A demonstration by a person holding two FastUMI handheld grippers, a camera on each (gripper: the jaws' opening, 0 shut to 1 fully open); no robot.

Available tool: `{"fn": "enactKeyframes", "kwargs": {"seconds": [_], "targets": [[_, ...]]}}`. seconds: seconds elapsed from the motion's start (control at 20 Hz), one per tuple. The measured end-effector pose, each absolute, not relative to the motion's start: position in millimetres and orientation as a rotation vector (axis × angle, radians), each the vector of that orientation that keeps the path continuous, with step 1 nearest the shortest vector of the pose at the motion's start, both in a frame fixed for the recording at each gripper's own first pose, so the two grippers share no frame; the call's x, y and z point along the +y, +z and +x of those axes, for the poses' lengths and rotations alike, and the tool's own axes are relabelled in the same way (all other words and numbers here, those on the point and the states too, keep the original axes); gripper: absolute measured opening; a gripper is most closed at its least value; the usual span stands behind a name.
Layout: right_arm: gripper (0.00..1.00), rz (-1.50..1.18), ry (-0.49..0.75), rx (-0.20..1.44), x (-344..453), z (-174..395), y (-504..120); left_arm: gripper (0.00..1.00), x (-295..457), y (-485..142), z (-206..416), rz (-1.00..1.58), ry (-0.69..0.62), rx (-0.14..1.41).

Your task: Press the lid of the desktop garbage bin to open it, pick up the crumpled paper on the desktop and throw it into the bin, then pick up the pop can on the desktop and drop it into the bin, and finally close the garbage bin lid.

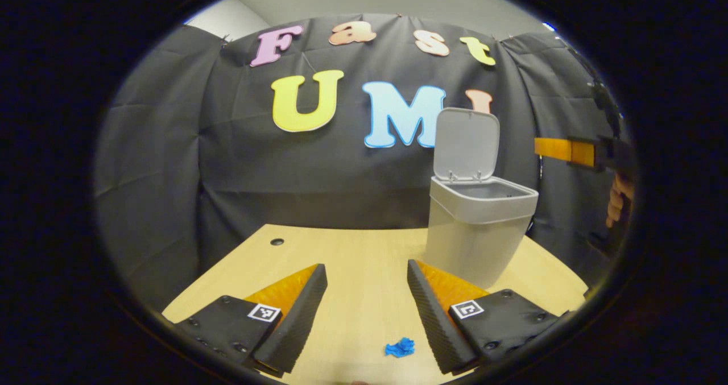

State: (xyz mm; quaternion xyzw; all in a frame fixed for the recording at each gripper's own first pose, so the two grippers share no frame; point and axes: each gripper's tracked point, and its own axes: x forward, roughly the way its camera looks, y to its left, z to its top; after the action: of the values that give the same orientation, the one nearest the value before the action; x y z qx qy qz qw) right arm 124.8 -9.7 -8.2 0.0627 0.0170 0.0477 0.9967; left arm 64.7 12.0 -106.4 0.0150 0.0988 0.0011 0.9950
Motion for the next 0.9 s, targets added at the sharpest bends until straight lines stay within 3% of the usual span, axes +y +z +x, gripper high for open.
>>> {"fn": "enactKeyframes", "kwargs": {"seconds": [0.2,0.25,0.35,0.5,0.55,0.65,0.7,0.75,0.8,0.85,0.9], "targets": [[0.0,0.101,0.058,0.074,-15.2,100.9,-22.2,0.91,4.4,-155.3,66.8,0.035,-0.035,0.288],[0.0,0.095,0.049,0.078,-16.6,97.1,-24.2,0.96,2.8,-167.4,65.4,0.035,-0.044,0.311],[0.0,0.091,0.028,0.073,-19.7,85.9,-23.6,0.95,-2.8,-187.1,67.2,0.039,-0.065,0.341],[0.09,0.084,0.004,0.068,-21.6,70.2,-25.7,0.95,-12.5,-215.9,68.8,0.054,-0.103,0.384],[0.38,0.075,-0.015,0.074,-23.8,65.6,-26.3,0.93,-16.0,-225.5,69.5,0.059,-0.116,0.4],[0.43,0.064,-0.048,0.084,-31.2,59.9,-28.7,0.96,-21.2,-243.0,69.7,0.073,-0.137,0.431],[0.44,0.063,-0.06,0.094,-32.6,55.9,-32.2,0.92,-22.8,-249.4,70.6,0.08,-0.146,0.44],[0.62,0.067,-0.062,0.103,-32.3,51.3,-33.8,0.94,-25.5,-256.0,70.3,0.086,-0.153,0.451],[0.65,0.075,-0.062,0.111,-31.5,47.5,-36.1,0.94,-27.6,-262.0,71.4,0.088,-0.159,0.463],[0.77,0.082,-0.055,0.115,-29.5,44.0,-35.9,0.94,-30.4,-267.5,70.9,0.088,-0.167,0.475],[0.79,0.081,-0.065,0.118,-32.6,40.3,-37.2,0.93,-32.6,-272.8,71.6,0.089,-0.172,0.484]]}}
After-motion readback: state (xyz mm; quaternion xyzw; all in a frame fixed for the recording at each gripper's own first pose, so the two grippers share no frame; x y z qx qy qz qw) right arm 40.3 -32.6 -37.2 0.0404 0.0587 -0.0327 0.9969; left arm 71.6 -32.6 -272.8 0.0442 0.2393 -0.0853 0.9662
